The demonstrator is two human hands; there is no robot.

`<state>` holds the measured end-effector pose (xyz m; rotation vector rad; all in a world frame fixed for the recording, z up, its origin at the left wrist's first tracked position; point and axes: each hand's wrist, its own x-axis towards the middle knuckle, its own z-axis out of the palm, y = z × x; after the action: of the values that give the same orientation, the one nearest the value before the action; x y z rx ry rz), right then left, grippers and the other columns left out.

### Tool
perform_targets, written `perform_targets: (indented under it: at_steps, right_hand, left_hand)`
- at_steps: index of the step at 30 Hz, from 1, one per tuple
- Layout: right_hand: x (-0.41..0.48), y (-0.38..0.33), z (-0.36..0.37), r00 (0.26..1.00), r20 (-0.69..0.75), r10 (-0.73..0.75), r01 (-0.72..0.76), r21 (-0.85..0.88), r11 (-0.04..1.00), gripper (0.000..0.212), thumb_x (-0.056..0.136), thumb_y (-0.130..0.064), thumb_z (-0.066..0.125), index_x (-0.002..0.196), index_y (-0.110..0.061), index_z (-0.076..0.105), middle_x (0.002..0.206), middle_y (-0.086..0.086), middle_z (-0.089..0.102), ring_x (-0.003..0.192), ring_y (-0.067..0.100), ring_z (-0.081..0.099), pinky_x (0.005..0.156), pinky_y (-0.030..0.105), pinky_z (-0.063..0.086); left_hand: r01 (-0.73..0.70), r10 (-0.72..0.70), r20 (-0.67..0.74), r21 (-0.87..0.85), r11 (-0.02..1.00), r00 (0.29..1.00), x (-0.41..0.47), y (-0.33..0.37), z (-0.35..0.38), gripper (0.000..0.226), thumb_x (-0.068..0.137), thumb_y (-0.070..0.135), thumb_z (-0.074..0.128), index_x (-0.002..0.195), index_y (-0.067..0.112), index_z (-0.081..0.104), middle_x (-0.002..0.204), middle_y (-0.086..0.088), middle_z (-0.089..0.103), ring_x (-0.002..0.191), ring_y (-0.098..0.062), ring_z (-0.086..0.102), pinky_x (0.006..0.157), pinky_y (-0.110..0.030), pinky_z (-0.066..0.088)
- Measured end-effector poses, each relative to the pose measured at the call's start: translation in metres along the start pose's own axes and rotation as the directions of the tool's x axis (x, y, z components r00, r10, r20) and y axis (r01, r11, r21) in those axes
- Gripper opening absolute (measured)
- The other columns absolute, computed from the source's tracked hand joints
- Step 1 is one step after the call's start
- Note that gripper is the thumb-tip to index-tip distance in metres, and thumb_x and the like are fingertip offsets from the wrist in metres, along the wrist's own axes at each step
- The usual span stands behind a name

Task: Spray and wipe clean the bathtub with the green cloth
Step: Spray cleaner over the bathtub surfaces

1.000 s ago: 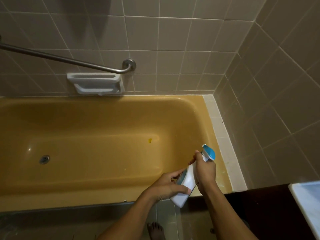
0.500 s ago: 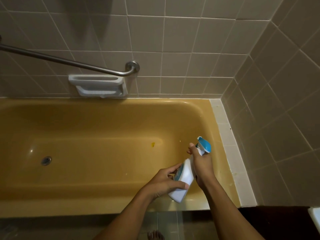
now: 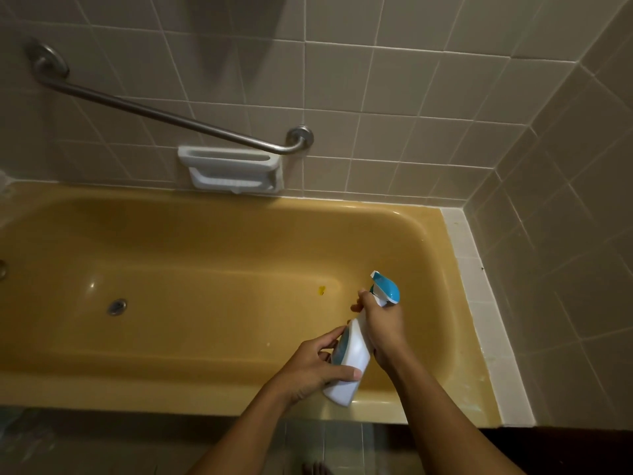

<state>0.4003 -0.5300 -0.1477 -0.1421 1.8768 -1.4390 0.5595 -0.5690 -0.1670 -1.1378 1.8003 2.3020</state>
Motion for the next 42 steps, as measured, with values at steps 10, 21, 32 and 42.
perform_targets:
  at_steps: [10,21,32,42]
  right_hand:
    - [-0.032,0.026,0.064,0.998,0.058,0.029,-0.027,-0.041,0.999,0.018,0.093,-0.030,0.070,0.086,-0.014,0.067,0.082,0.004,0.074,0.076,0.023,0.066,0.079,0.044,0.054]
    - [-0.057,0.088,0.095,0.980,0.012,0.200,-0.197,-0.137,0.971,0.013,0.087,-0.022,0.068,0.080,-0.011,0.066,0.076,0.009,0.070,0.070,0.025,0.062,0.072,0.043,0.053]
    - [-0.065,0.121,0.080,0.959,-0.096,0.266,-0.274,-0.087,0.958,0.014,0.090,-0.012,0.064,0.076,-0.011,0.061,0.072,0.011,0.064,0.064,0.024,0.058,0.065,0.035,0.048]
    - [-0.075,0.132,0.073,0.931,-0.090,0.355,-0.362,-0.088,0.928,0.012,0.091,-0.010,0.062,0.079,-0.009,0.060,0.070,0.010,0.062,0.060,0.023,0.057,0.064,0.034,0.048]
  left_hand:
    - [0.021,-0.022,-0.005,-0.046,0.999,1.000,-0.049,-0.030,-0.057,0.080,0.081,0.018,0.088,0.145,0.042,0.046,0.134,0.016,0.062,0.118,-0.012,0.064,0.087,-0.022,0.057]
    - [0.120,-0.121,-0.002,-0.039,0.992,0.993,-0.083,-0.093,-0.075,0.064,0.078,0.035,0.089,0.133,0.047,0.058,0.128,0.011,0.066,0.111,-0.001,0.063,0.083,-0.018,0.054]
    - [0.192,-0.188,0.072,-0.053,0.980,0.980,-0.082,-0.117,-0.066,0.063,0.075,0.038,0.090,0.133,0.041,0.066,0.125,0.006,0.071,0.113,-0.012,0.068,0.093,-0.030,0.058]
    - [0.247,-0.238,0.122,-0.068,0.967,0.964,-0.094,-0.128,-0.053,0.075,0.064,0.054,0.090,0.133,0.040,0.066,0.122,0.005,0.074,0.113,-0.018,0.070,0.103,-0.050,0.055]
